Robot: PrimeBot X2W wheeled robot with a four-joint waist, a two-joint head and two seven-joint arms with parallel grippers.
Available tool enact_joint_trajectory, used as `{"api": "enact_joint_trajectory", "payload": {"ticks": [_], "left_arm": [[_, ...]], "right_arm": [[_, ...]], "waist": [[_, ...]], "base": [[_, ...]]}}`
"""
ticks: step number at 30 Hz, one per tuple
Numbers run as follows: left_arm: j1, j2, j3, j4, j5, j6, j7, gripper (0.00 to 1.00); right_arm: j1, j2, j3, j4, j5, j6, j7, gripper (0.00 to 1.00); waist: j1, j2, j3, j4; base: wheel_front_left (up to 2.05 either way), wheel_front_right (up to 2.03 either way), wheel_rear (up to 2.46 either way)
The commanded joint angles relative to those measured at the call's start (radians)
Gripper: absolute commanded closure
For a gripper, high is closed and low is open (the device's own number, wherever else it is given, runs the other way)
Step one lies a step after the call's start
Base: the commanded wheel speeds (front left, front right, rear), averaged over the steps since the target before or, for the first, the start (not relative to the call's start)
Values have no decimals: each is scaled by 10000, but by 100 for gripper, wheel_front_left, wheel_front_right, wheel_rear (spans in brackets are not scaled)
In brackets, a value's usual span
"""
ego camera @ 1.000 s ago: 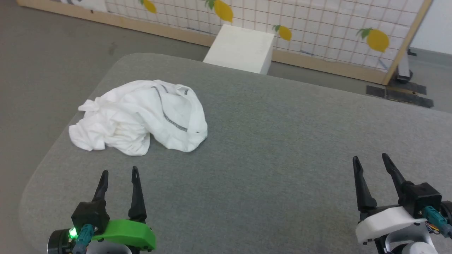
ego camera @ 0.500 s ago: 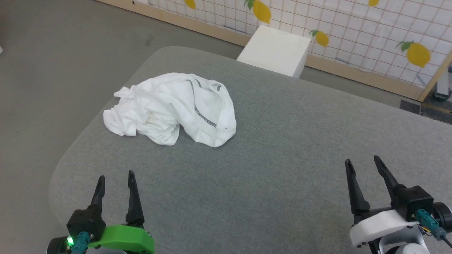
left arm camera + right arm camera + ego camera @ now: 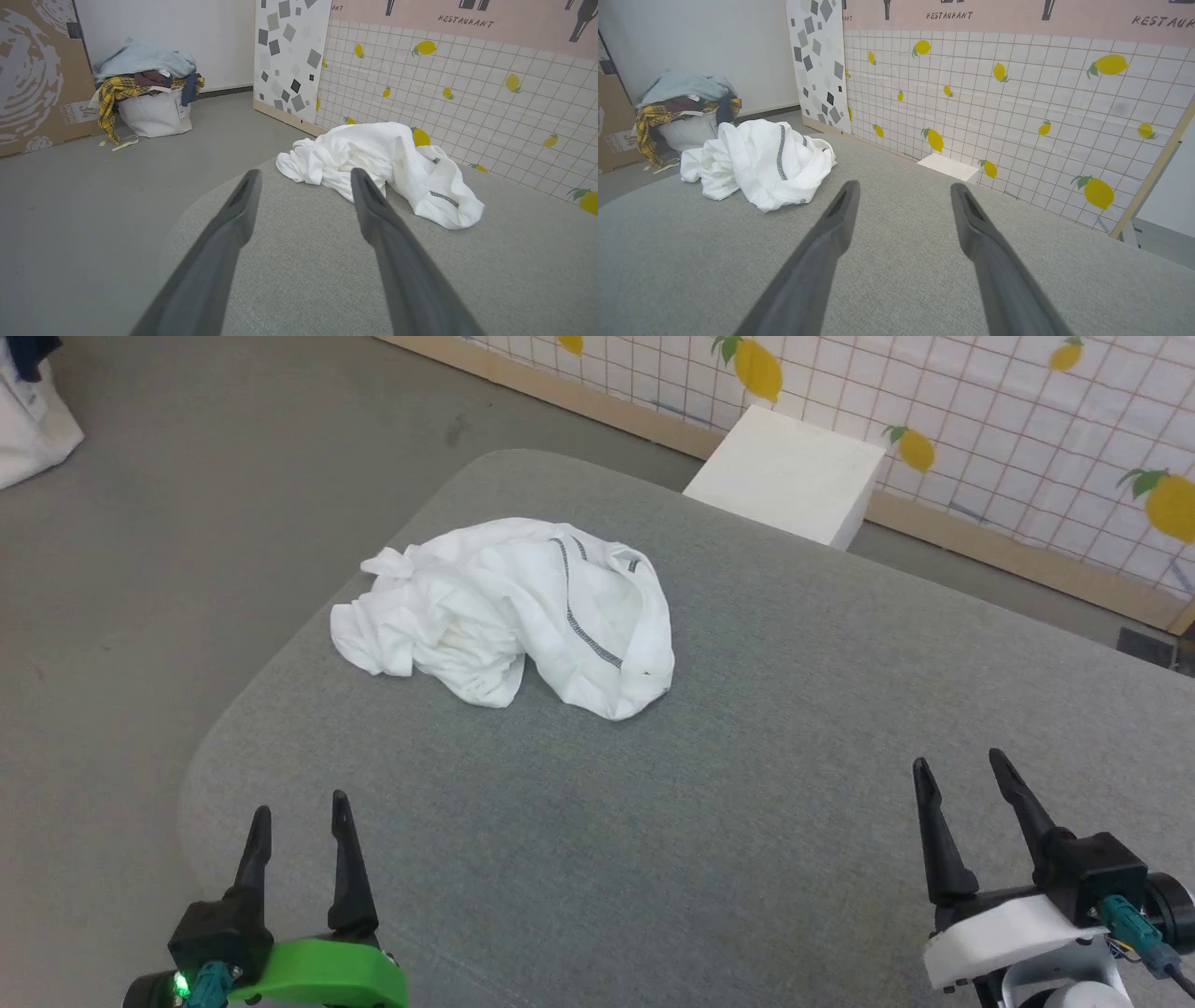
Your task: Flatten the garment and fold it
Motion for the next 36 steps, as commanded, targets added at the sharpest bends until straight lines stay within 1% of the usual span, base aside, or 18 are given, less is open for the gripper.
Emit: {"api": "enact_joint_trajectory", "payload": {"ticks": [1, 22, 33, 36], "left_arm": [[160, -45, -10, -53, -166, 101, -116, 0], [403, -55, 4, -108, -466, 304, -559, 0], [415, -55, 44, -72, -446, 238, -559, 0], [254, -55, -31, -355, -506, 74, -559, 0]], "right_arm": [[-113, 11, -35, 51, 18, -16, -129, 0], [-129, 15, -215, 241, 238, -19, -575, 0], [-94, 15, -193, 265, 253, -19, -575, 0], [-88, 15, -179, 261, 258, -19, -575, 0]], "waist": [[0, 0, 26, 145], [0, 0, -31, 1243], [0, 0, -122, 1218], [0, 0, -105, 1194]], "base": [[0, 0, 0], [0, 0, 0], [0, 0, 0], [0, 0, 0]]}}
